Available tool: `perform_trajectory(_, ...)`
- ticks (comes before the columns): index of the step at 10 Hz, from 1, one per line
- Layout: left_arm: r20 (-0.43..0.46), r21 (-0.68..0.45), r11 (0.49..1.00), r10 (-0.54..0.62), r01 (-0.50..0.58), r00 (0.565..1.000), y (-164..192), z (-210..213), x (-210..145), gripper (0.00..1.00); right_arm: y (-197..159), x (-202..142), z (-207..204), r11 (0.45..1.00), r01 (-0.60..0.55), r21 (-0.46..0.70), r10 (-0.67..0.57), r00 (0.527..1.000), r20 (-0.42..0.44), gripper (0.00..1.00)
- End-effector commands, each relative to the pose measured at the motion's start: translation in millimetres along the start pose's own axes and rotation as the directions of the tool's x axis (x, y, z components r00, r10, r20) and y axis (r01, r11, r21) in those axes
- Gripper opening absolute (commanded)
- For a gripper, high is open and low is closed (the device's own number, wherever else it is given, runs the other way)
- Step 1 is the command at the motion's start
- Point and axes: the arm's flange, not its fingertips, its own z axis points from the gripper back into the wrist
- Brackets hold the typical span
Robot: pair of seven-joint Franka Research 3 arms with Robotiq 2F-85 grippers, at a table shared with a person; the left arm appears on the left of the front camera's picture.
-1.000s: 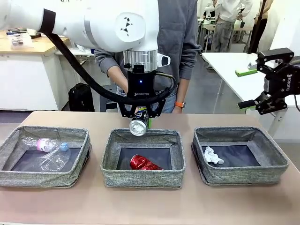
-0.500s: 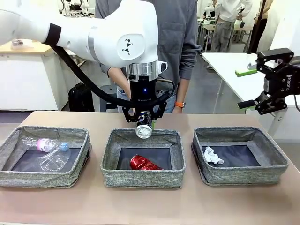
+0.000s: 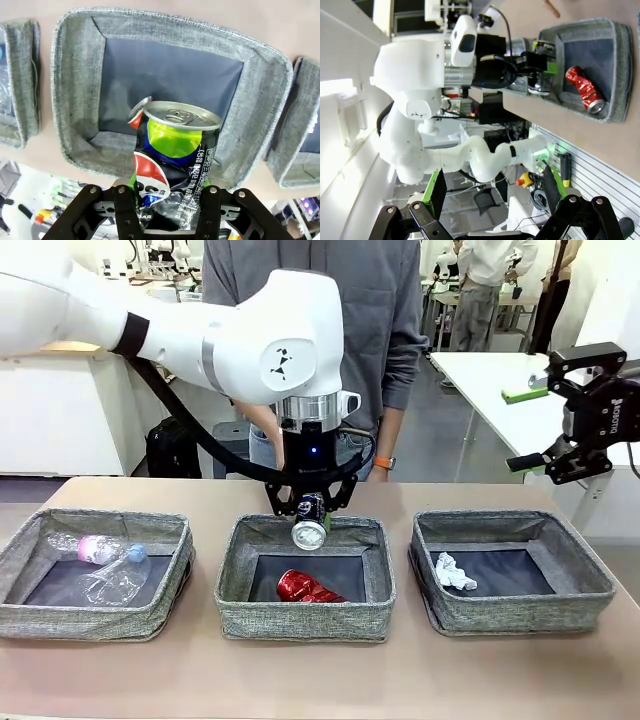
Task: Sort the waste into the appropriate baskets.
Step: Place the picked waste into the Fabric basket indicated by the person.
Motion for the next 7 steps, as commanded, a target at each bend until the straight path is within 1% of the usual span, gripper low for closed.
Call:
perform_trajectory(1, 0.025, 0.012, 1.0, -0.008, 0.008, 1.0, 1.4, 3.2, 0.8, 0.41, 1.7, -0.6, -0.3, 1.0, 0.013, 0.011, -0.013, 1.0, 0.001, 1.0)
perform_trajectory(2, 0.022, 0.011, 1.0, -0.013, 0.013, 1.0, 5.3, 1.5, 0.6, 0.54, 1.7, -0.6, -0.3, 1.0, 0.013, 0.011, -0.013, 1.0, 0.001, 1.0)
perform_trajectory(3, 0.019, 0.012, 1.0, -0.021, 0.021, 1.0, 6.2, 1.1, 0.6, 1.0, 1.7, -0.6, -0.3, 1.0, 0.013, 0.011, -0.013, 1.0, 0.001, 1.0)
perform_trajectory(7, 0.023, 0.008, 1.0, -0.015, 0.015, 1.0, 10.3, 2.8, -0.6, 1.0, 1.7, -0.6, -0.3, 1.0, 0.013, 0.011, -0.013, 1.0, 0.001, 1.0)
